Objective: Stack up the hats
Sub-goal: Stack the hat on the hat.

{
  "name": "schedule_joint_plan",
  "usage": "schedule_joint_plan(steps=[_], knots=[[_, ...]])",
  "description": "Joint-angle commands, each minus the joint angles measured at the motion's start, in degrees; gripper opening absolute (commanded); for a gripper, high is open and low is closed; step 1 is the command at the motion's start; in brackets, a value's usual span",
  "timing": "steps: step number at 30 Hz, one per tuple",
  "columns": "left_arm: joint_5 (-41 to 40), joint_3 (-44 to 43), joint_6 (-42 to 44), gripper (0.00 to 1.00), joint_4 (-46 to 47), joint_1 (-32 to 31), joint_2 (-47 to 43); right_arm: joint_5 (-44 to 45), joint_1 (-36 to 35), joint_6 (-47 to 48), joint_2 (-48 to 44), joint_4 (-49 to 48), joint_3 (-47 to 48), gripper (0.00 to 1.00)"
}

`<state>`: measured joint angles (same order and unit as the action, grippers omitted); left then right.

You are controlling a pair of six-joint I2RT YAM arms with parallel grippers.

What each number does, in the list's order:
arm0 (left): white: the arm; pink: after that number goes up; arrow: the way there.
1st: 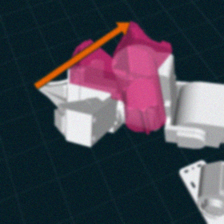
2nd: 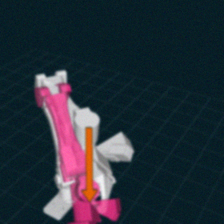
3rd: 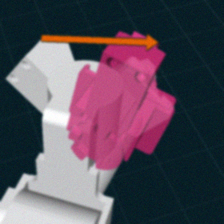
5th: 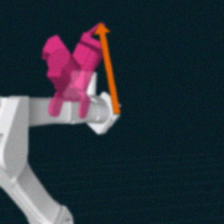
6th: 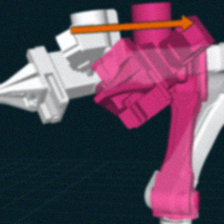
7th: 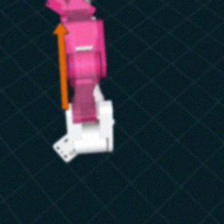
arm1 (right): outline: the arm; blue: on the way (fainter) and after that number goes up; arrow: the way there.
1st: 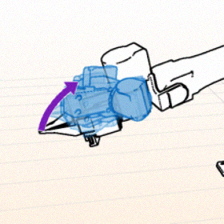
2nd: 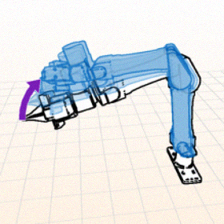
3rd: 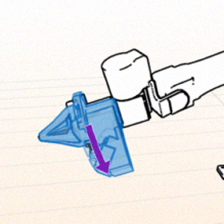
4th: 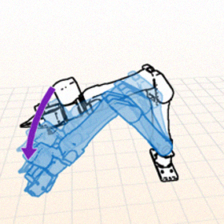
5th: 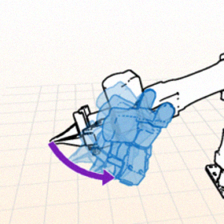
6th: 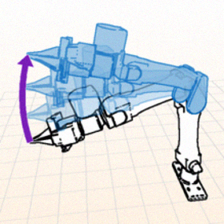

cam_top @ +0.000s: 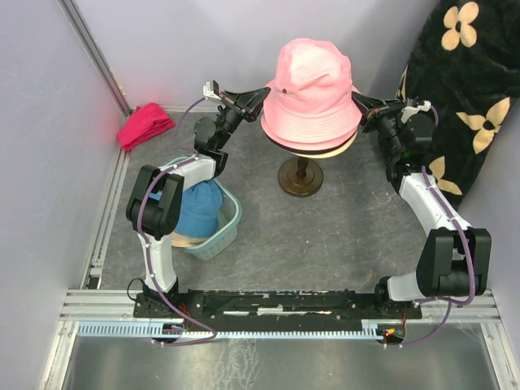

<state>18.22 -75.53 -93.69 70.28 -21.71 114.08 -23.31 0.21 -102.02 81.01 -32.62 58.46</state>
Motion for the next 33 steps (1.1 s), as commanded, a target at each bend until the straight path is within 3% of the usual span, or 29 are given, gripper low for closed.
schedule_joint_plan(steps=[1,9,33], knots=[[-0.4,-0.2,-2.6,0.03,5.3,0.0,-0.1,0.1,-0.3,-1.0,0.9,-5.3,-1.7,0.01],[-2.7,4.1,-2.1,0.03,3.0,-0.1,-1.4,0.6,-0.2,-1.4,2.2,-9.0,-4.8,0.01],[-5.0,8.6,5.1,0.03,-18.6,-0.4,-7.2,0.5,-0.5,1.6,5.4,-8.4,-7.9,0.01]])
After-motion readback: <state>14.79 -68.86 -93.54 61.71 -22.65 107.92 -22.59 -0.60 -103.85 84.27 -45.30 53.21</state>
